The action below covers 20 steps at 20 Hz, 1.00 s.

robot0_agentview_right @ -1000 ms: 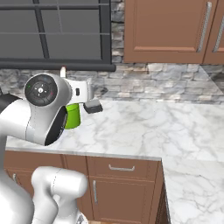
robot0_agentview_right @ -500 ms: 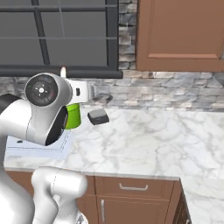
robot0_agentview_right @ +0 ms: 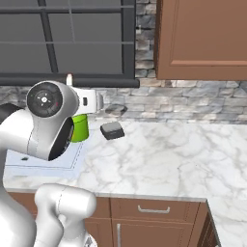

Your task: Open the cabinet. Pick the spray and place it next to the sink. Then close the cabinet.

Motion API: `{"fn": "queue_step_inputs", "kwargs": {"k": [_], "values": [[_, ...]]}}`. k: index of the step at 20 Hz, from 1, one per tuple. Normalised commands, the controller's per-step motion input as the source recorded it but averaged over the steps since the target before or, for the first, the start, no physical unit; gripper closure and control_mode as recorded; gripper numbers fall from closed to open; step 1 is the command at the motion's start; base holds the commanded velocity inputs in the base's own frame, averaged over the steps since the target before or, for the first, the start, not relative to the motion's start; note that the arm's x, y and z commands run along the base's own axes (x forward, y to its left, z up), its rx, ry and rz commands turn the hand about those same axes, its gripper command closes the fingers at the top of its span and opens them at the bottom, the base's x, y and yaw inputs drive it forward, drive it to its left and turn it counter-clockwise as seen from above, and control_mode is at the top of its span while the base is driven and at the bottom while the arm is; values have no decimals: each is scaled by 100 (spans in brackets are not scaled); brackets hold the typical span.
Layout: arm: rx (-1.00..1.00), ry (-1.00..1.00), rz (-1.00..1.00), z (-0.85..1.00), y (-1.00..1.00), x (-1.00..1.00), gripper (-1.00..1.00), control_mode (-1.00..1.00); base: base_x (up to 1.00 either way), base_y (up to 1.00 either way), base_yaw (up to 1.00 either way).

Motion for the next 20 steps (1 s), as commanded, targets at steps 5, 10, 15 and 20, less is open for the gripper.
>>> {"fn": "queue_step_inputs", "kwargs": {"k": [5, 10, 15, 20], "values": [[0, 0, 0, 0, 3, 0, 100, -100, 0, 0, 0], [0, 10, 0, -2, 56, 42, 100, -100, 0, 0, 0], [0, 14, 0, 0, 21, 50, 100, -100, 0, 0, 0], [-2, -1, 0, -25, 0, 51, 100, -100, 0, 0, 0]]}}
